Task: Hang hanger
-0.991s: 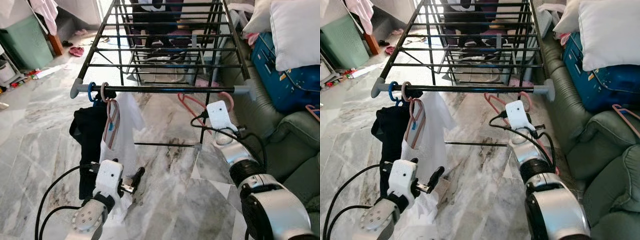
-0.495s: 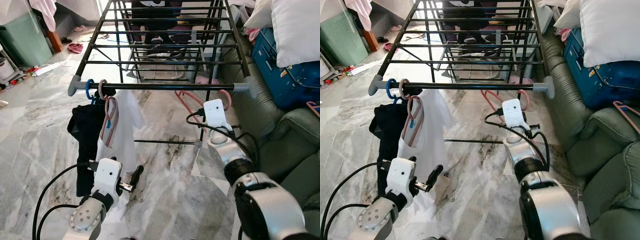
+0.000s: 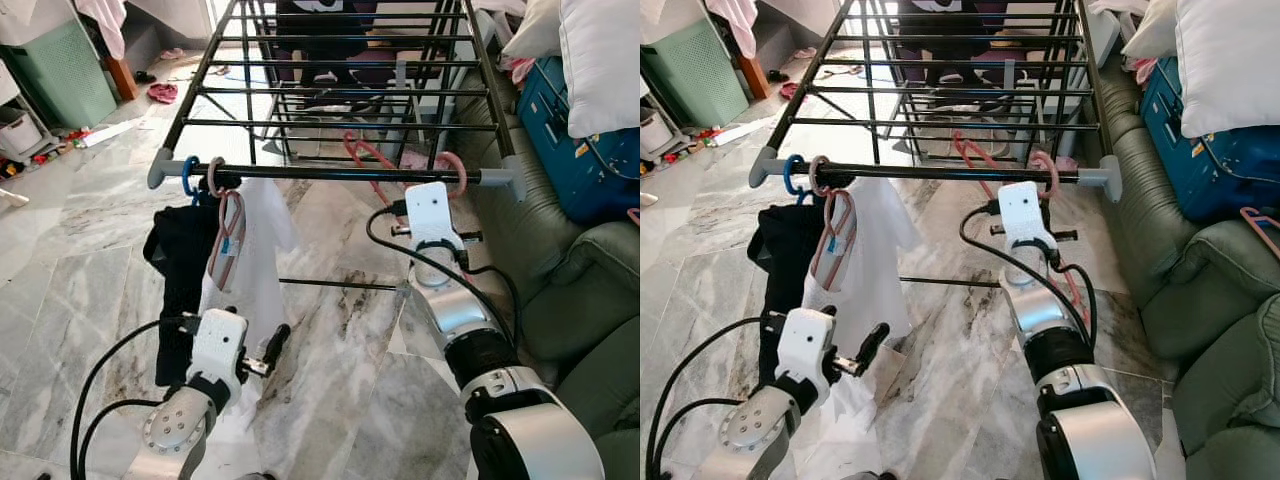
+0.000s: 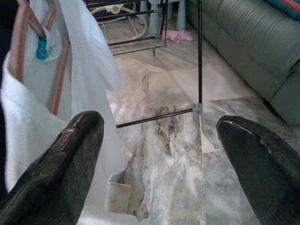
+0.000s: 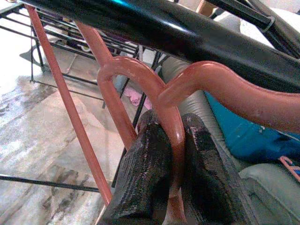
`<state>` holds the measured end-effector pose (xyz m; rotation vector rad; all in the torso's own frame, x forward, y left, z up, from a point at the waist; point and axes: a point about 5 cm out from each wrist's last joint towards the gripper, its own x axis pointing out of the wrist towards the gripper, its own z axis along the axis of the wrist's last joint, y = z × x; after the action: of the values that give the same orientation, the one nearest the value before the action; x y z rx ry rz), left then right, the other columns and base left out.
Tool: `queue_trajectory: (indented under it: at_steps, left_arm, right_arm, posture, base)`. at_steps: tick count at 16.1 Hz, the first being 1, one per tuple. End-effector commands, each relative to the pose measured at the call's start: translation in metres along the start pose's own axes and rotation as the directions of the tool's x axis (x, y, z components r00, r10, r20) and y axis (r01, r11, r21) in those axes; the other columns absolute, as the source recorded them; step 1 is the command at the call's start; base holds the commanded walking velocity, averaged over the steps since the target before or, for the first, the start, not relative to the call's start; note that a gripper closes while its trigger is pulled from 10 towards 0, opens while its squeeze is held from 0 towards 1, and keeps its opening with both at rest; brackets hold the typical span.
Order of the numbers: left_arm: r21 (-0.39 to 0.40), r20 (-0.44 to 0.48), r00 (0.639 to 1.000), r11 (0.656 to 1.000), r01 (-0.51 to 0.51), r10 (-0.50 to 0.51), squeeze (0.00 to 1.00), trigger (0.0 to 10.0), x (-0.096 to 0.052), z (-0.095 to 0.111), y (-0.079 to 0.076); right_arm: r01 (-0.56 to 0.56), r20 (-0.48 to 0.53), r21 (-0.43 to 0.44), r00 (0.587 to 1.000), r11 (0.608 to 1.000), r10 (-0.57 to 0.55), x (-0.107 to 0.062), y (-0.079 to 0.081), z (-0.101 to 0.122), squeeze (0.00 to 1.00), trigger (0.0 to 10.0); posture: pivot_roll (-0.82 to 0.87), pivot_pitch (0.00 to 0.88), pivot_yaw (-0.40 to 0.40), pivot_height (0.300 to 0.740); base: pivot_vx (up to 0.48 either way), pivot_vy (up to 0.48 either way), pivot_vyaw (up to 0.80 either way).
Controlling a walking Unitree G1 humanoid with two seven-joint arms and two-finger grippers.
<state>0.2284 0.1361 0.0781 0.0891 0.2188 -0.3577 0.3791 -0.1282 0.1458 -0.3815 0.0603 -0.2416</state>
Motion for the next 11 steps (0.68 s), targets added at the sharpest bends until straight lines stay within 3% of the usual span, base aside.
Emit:
queue_trajectory:
  at_steps: [1,7,11]
  left_arm:
    - [0.007,-0.015,1.0,1.0,0.006,-0.006,0.0,10.0,0.001,-0.002,0.0]
    - [0.001,-0.017,1.0,1.0,0.001,-0.001,0.0,10.0,0.001,-0.003,-0.001]
    - [-0.002,-0.019,1.0,1.0,-0.005,0.005,0.0,10.0,0.001,-0.004,-0.002]
  right_arm:
    - [0.006,0.007,0.008,1.0,1.0,-0.006,0.004,-0.002,0.008,0.0,10.0]
    - [0.024,-0.115,0.05,0.993,0.998,-0.018,0.023,-0.007,0.023,0.0,10.0]
    - [-0.026,-0.216,0.05,0.976,0.998,0.036,0.023,0.0,0.012,0.0,10.0]
  posture:
    - [0.02,0.097,0.044,0.74]
    - [0.04,0.099,0.03,0.74]
    - [0.05,0.097,0.015,0.74]
  base:
    - [0.0,0.0,0.0]
    - [0.0,0.0,0.0]
    - [0.0,0.0,0.0]
